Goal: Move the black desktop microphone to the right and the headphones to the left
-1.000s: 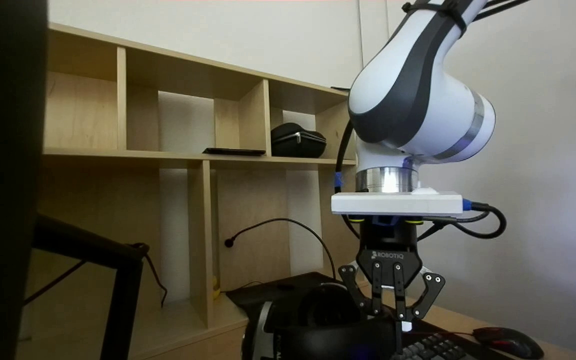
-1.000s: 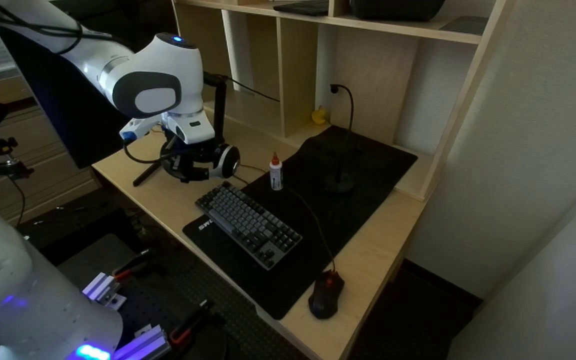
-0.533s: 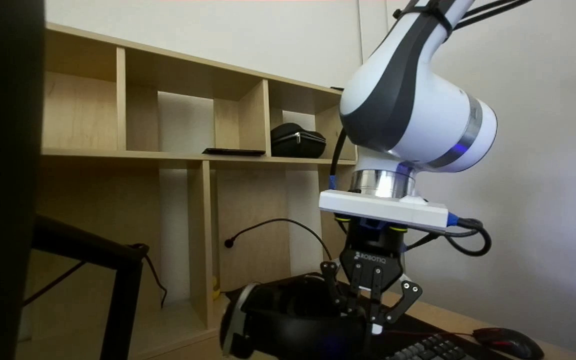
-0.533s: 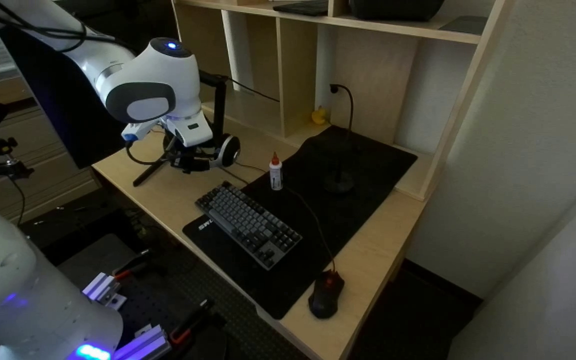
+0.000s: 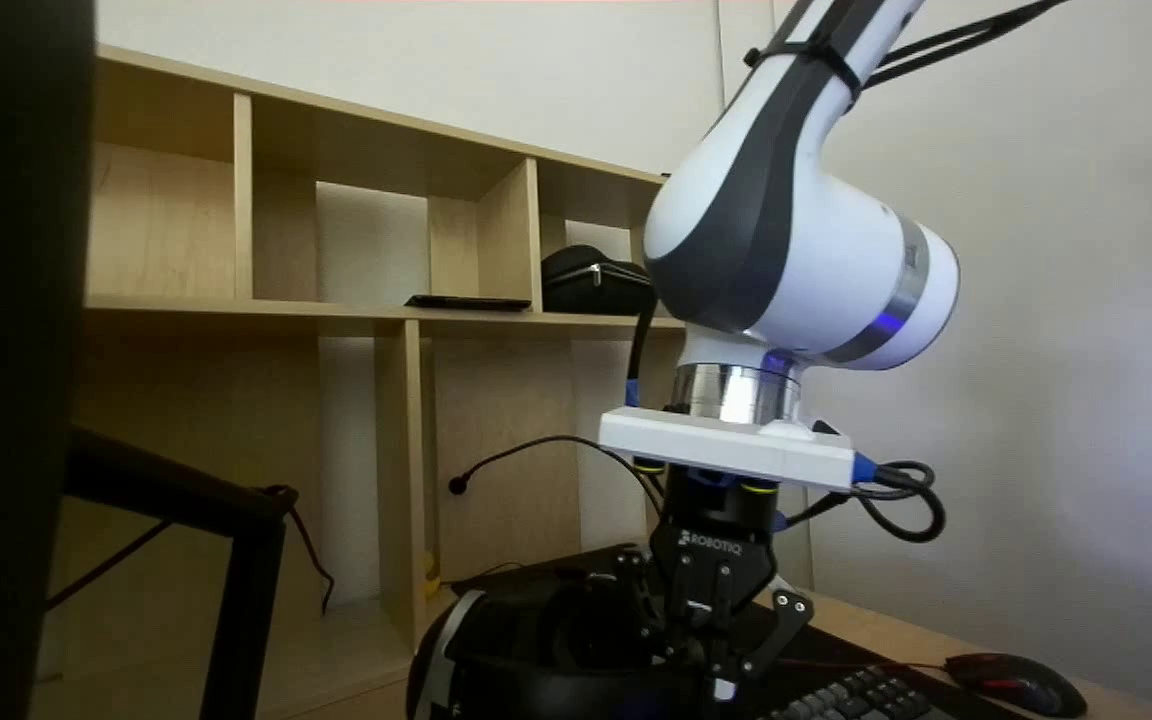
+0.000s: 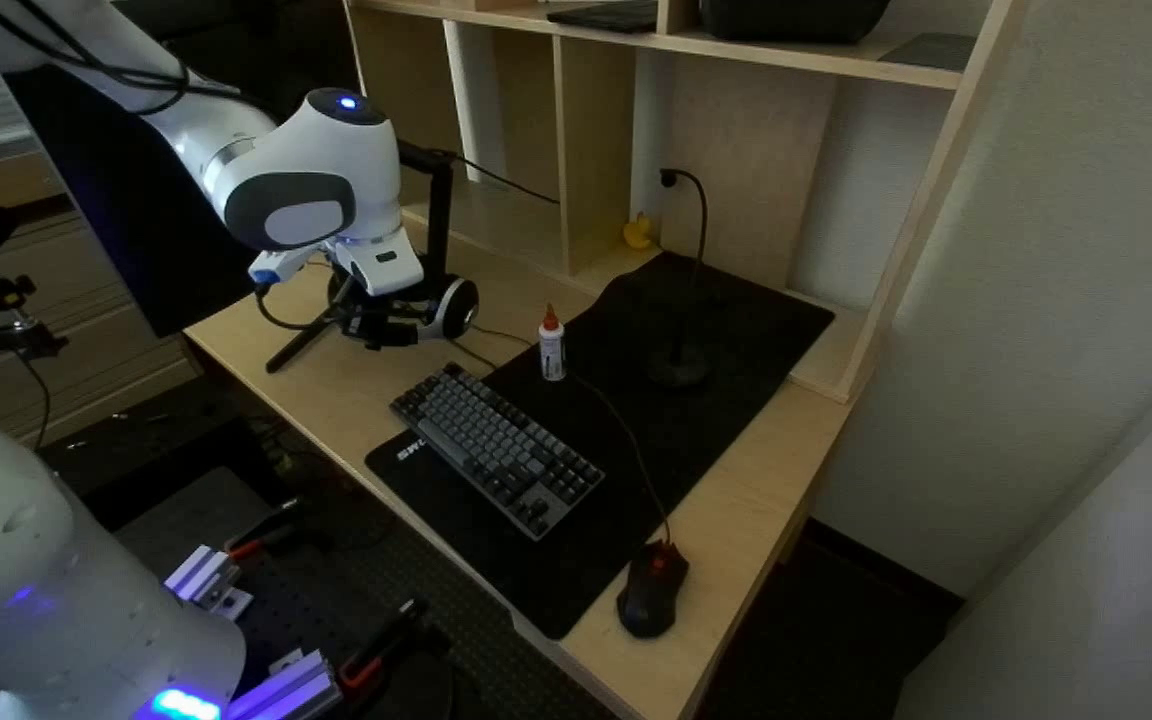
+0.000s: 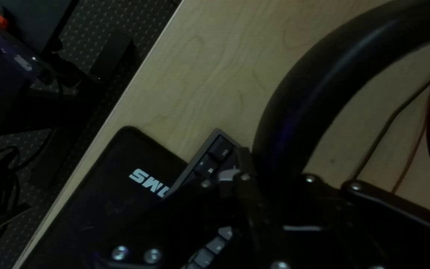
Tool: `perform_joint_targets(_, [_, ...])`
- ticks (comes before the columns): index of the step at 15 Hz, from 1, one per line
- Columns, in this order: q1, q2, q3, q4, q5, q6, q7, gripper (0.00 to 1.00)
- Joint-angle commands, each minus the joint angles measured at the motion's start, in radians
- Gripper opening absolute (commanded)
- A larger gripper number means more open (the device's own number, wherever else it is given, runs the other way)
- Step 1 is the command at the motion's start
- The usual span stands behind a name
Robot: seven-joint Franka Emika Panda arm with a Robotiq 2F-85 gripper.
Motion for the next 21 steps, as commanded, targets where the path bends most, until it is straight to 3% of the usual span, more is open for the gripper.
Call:
perform_joint_targets(1, [0.013, 0.132, 0.055, 0.152, -0.051, 0.066, 0.113, 0.05])
perform_joint_targets(5, [0.021, 0.267, 0.049, 0.301, -0.258, 0.087, 0.347, 0.05])
perform_joint_targets(6, [0.022, 0.195, 0.053, 0.225, -0.201, 0.064, 0.281, 0.05])
perform_joint_targets(7, [0.023, 0.221, 0.051, 0.248, -0.217, 0.065, 0.303, 0.19])
perform_joint_targets(8, [0.024, 0.231, 0.049, 0.249, -0.216, 0.064, 0.302, 0.19])
perform_joint_targets(9, [0.024, 0.231, 0.049, 0.244, -0.216, 0.063, 0.302, 0.05])
perform_joint_targets(10, [0.026, 0.252, 0.04, 0.243, -0.251, 0.083, 0.334, 0.05])
perform_joint_targets(16, [0.025, 0.408, 0.013, 0.371, -0.217, 0.185, 0.36, 0.05])
perform_joint_targets(21, [0.042, 0.528, -0.006, 0.492, -0.22, 0.165, 0.406, 0.05])
